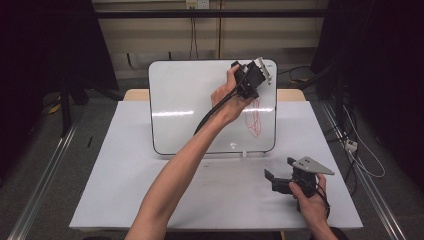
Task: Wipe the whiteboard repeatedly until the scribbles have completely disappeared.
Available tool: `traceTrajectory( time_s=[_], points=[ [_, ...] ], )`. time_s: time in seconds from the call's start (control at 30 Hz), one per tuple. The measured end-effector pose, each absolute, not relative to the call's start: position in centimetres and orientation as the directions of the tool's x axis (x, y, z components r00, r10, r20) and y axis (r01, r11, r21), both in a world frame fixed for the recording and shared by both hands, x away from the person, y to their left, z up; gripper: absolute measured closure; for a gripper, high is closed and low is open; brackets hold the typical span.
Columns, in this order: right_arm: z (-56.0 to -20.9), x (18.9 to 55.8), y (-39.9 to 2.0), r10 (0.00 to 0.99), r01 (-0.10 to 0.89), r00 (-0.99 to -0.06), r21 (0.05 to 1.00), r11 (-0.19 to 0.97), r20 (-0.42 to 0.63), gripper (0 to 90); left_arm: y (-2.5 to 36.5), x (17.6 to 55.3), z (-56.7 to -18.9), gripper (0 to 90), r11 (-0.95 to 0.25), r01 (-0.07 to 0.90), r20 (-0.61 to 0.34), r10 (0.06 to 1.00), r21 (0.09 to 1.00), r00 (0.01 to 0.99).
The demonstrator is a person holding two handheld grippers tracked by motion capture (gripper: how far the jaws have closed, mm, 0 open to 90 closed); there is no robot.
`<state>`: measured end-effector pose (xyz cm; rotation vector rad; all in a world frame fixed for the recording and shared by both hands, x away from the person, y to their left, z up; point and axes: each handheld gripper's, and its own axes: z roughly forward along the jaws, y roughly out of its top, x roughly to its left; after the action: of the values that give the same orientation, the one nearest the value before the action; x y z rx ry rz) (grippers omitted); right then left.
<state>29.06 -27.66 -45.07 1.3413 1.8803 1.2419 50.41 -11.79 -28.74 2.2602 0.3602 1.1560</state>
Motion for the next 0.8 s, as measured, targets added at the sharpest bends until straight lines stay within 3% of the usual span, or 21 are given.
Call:
traceTrajectory(
  time_s=[0.43,0.8],
  points=[
    [-45.0,29.0,-27.7,0.919,0.449,-0.382,0.889,0.094,0.096,4.5,-12.3,49.6,-29.6,31.3,-0.867,-0.026,0.690,0.378,0.498,0.618],
    [-45.1,29.0,-27.6,0.920,0.450,-0.381,0.888,0.094,0.096,4.5,-11.8,47.9,-31.8,31.3,-0.862,-0.050,0.678,0.360,0.504,0.641]
  ],
)
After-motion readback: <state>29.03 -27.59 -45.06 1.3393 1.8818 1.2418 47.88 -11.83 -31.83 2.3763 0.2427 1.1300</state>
